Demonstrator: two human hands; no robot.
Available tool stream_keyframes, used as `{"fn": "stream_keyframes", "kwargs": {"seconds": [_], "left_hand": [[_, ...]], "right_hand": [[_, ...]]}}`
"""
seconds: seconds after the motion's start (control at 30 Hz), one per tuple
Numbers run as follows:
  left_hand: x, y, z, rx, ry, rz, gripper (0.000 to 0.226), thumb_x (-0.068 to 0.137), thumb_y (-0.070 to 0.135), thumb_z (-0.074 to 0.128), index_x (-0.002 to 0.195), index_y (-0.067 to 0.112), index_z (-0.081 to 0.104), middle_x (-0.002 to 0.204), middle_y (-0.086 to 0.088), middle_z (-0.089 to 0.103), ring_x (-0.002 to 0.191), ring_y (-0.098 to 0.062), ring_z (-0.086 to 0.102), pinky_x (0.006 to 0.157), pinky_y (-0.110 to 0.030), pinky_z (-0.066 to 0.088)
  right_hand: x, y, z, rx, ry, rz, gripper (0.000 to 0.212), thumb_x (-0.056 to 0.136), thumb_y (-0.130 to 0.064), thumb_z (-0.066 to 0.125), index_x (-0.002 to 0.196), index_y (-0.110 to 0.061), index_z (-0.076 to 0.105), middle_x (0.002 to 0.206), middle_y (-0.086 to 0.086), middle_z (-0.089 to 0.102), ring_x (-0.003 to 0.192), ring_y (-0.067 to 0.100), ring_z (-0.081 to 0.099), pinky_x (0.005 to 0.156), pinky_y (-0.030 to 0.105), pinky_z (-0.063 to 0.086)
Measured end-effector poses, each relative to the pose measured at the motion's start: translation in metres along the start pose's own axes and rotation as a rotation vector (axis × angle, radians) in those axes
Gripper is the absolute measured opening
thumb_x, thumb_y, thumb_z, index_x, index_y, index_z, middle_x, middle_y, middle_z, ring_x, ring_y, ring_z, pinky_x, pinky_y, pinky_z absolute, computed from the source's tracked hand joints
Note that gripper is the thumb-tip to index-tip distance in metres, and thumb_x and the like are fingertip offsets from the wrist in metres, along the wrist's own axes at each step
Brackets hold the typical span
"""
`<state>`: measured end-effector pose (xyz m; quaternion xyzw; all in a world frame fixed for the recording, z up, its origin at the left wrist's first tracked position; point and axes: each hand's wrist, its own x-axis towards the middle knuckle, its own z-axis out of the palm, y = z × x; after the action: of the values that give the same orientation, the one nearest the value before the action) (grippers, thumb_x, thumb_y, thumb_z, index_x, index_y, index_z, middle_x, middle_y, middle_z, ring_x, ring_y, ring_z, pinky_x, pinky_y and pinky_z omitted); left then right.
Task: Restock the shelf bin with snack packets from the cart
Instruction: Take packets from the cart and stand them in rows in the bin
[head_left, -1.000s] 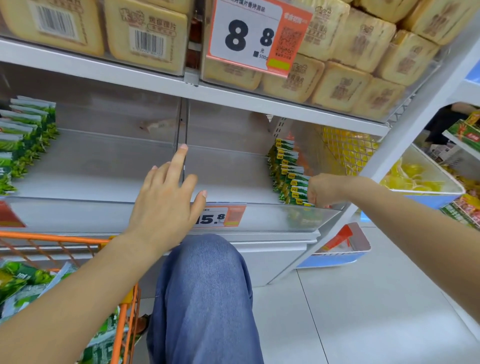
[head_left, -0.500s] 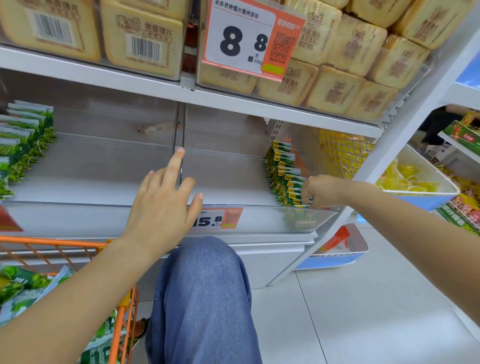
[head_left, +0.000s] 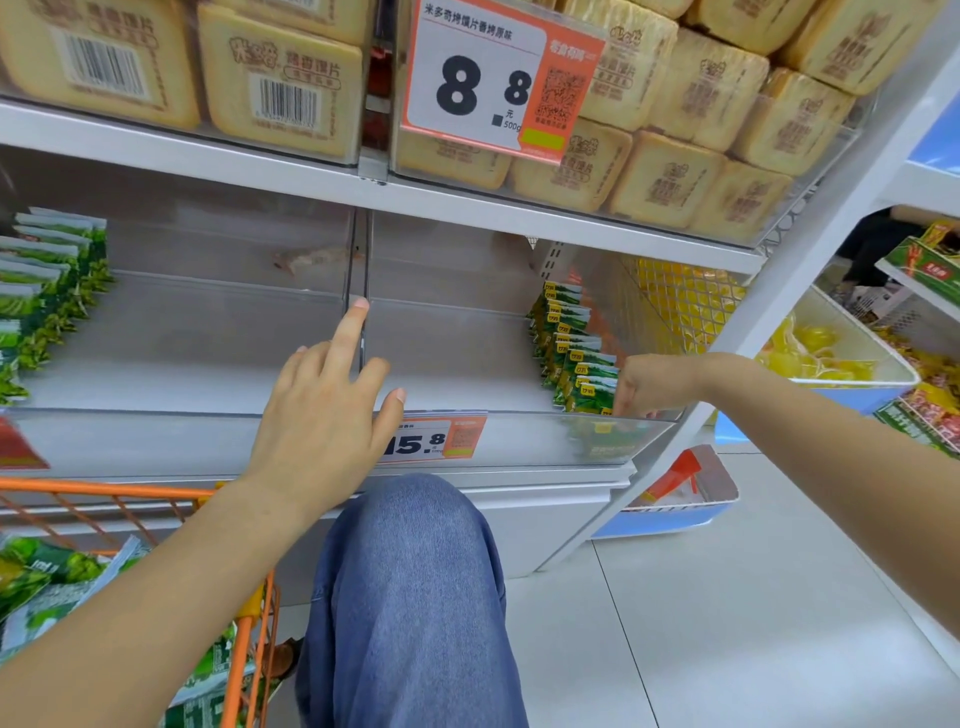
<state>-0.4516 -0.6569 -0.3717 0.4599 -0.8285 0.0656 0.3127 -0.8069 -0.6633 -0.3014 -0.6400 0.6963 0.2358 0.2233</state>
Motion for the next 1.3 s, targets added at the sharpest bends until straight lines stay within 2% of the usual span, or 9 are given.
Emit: {"fn": "stream_keyframes", "kwargs": {"seconds": [0.1, 0.33, 0.6, 0.77, 0.9, 1.0, 1.1, 1.2, 1.3], "left_hand": [[0.000, 0.000, 0.000, 0.003, -0.001, -0.001, 0.044, 0.091, 0.038, 0.033, 0.090, 0.007, 0.064, 0.151, -0.023, 0.031, 0.087, -0.038, 0.056, 0.082, -0.047, 0.047], [0.000, 0.000, 0.000, -0.009, 0.003, 0.001, 0.044, 0.090, 0.038, 0.033, 0.089, 0.007, 0.064, 0.151, -0.024, 0.032, 0.085, -0.038, 0.057, 0.081, -0.047, 0.048], [0.000, -0.001, 0.000, -0.005, -0.009, 0.001, 0.046, 0.091, 0.038, 0.032, 0.089, 0.007, 0.065, 0.152, -0.023, 0.030, 0.083, -0.039, 0.057, 0.079, -0.046, 0.048], [-0.001, -0.002, 0.001, -0.004, -0.018, -0.003, 0.046, 0.091, 0.039, 0.031, 0.091, 0.007, 0.065, 0.153, -0.022, 0.028, 0.084, -0.039, 0.057, 0.079, -0.045, 0.047], [0.000, -0.002, 0.001, -0.007, -0.021, -0.003, 0.046, 0.091, 0.039, 0.032, 0.090, 0.008, 0.064, 0.153, -0.022, 0.028, 0.084, -0.038, 0.057, 0.079, -0.044, 0.047], [0.000, -0.002, 0.001, -0.013, -0.023, -0.005, 0.045, 0.091, 0.039, 0.032, 0.090, 0.008, 0.064, 0.153, -0.022, 0.028, 0.084, -0.038, 0.057, 0.078, -0.043, 0.047], [0.000, -0.001, 0.001, -0.013, -0.026, -0.006, 0.045, 0.091, 0.039, 0.032, 0.089, 0.009, 0.064, 0.153, -0.021, 0.028, 0.084, -0.038, 0.057, 0.077, -0.043, 0.047], [0.000, -0.001, 0.000, -0.002, -0.025, -0.009, 0.045, 0.091, 0.039, 0.031, 0.087, 0.009, 0.064, 0.152, -0.022, 0.030, 0.081, -0.037, 0.058, 0.074, -0.042, 0.048], [0.001, 0.000, -0.001, 0.012, -0.028, -0.009, 0.045, 0.091, 0.039, 0.032, 0.085, 0.008, 0.064, 0.151, -0.022, 0.032, 0.078, -0.036, 0.057, 0.070, -0.039, 0.047]], "right_hand": [[0.002, -0.001, 0.001, -0.027, -0.009, 0.046, 0.035, 0.084, -0.005, 0.060, 0.063, -0.030, 0.072, 0.077, -0.001, 0.070, 0.074, 0.019, 0.062, 0.071, 0.036, 0.057], [-0.003, -0.007, 0.005, -0.050, 0.100, 0.042, 0.037, 0.082, 0.004, 0.051, 0.085, -0.025, 0.074, 0.099, 0.000, 0.072, 0.092, 0.021, 0.065, 0.081, 0.039, 0.057], [-0.019, -0.018, -0.003, -0.036, 0.177, -0.007, 0.021, 0.083, -0.011, 0.069, 0.101, -0.020, 0.068, 0.088, -0.010, 0.057, 0.069, 0.000, 0.051, 0.050, 0.005, 0.039], [-0.010, -0.024, 0.005, -0.087, 0.254, -0.020, 0.021, 0.081, -0.003, 0.060, 0.086, -0.023, 0.062, 0.087, -0.005, 0.063, 0.088, 0.017, 0.060, 0.078, 0.027, 0.050], [-0.011, -0.022, 0.001, -0.032, 0.253, -0.019, 0.014, 0.081, -0.012, 0.067, 0.087, -0.024, 0.064, 0.086, -0.007, 0.066, 0.088, 0.015, 0.062, 0.083, 0.030, 0.051], [-0.014, -0.024, -0.005, 0.062, 0.417, -0.067, 0.010, 0.085, -0.027, 0.068, 0.095, -0.023, 0.067, 0.089, -0.010, 0.069, 0.087, 0.011, 0.064, 0.083, 0.031, 0.052], [-0.004, -0.038, -0.001, -0.229, 0.559, -0.130, 0.027, 0.095, -0.034, 0.052, 0.116, -0.023, 0.063, 0.117, -0.004, 0.064, 0.108, 0.018, 0.059, 0.086, 0.035, 0.050], [0.023, -0.060, 0.000, -0.612, 0.483, -0.196, 0.044, 0.099, -0.037, 0.041, 0.140, -0.019, 0.045, 0.142, 0.003, 0.048, 0.133, 0.022, 0.040, 0.101, 0.039, 0.044], [0.051, -0.072, 0.002, -0.931, 0.323, -0.162, 0.051, 0.102, -0.035, 0.031, 0.148, -0.013, 0.032, 0.155, 0.005, 0.029, 0.144, 0.023, 0.020, 0.116, 0.039, 0.018]]}}
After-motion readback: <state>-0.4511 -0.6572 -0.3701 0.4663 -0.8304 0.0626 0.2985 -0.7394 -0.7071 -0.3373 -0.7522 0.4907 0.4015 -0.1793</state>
